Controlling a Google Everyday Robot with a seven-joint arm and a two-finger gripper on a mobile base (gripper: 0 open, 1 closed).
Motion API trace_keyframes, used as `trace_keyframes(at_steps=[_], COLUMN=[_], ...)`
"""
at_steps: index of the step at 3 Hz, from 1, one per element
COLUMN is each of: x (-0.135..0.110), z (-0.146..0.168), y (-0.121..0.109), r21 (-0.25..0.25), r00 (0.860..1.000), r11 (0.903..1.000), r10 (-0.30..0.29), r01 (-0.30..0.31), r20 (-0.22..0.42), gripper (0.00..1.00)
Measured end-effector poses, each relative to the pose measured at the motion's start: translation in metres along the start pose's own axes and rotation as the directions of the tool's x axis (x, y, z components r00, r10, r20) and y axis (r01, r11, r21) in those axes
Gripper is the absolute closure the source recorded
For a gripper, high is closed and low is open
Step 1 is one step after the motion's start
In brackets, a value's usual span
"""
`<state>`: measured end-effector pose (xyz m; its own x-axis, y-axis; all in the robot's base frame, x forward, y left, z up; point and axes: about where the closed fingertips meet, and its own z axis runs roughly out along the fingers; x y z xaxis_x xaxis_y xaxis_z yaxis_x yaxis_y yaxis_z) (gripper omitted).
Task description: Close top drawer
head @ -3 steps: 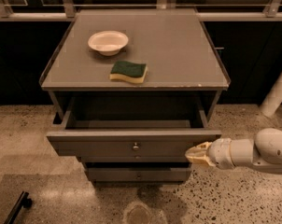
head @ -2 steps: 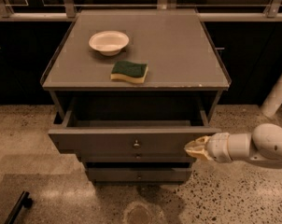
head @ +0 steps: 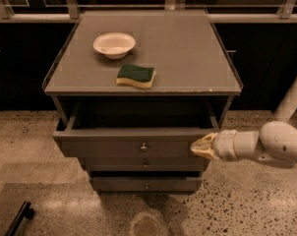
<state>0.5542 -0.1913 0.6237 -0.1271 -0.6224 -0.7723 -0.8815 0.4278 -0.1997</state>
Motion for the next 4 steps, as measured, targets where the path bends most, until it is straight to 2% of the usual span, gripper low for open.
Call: trace_keyframes(at_steps=[1,2,3,4], x=[-0.004,-0.022,-0.035,-0.035], z=[0.001,0.015,0.028,0.028], y=[-0.002,-0.018,-0.039,-0.038], r21=[0.009,0.034,0.064,0.064], r00=[1.000,0.995,0.986,0.986], r11=[0.9998,0.9946,0.9844,0.9844], r10=[-0.018,-0.098,-0.162,-0.162], r01=[0.018,0.098,0.164,0.164], r20=[-0.002,-0.009,-0.029,-0.029], gripper=[1.00,1.00,1.00,1.00])
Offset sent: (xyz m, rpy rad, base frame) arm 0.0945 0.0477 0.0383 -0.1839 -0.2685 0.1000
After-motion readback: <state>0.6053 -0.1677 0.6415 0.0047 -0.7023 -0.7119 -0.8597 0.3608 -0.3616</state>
